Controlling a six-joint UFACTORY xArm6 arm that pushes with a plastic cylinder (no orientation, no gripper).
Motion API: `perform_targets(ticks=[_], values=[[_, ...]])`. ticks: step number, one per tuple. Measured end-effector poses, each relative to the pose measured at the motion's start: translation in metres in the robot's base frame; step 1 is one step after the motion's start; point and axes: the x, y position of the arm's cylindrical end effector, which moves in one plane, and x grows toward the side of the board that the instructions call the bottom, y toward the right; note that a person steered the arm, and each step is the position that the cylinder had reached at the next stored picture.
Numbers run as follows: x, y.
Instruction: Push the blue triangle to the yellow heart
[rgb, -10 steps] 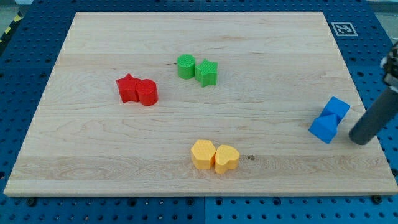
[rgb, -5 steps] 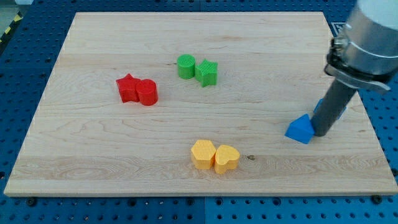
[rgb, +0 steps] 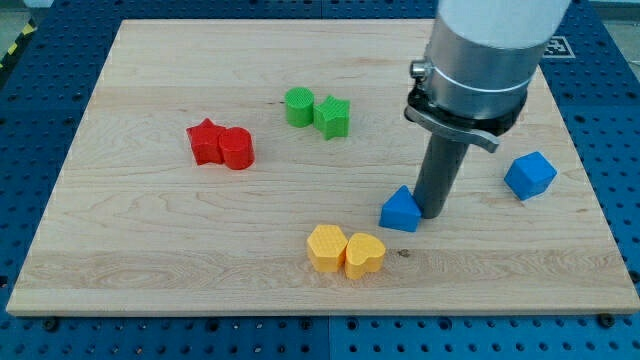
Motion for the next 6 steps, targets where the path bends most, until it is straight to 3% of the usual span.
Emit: perform_targets(ticks=[3,6], values=[[-0.015,-0.019],[0.002,-0.054]])
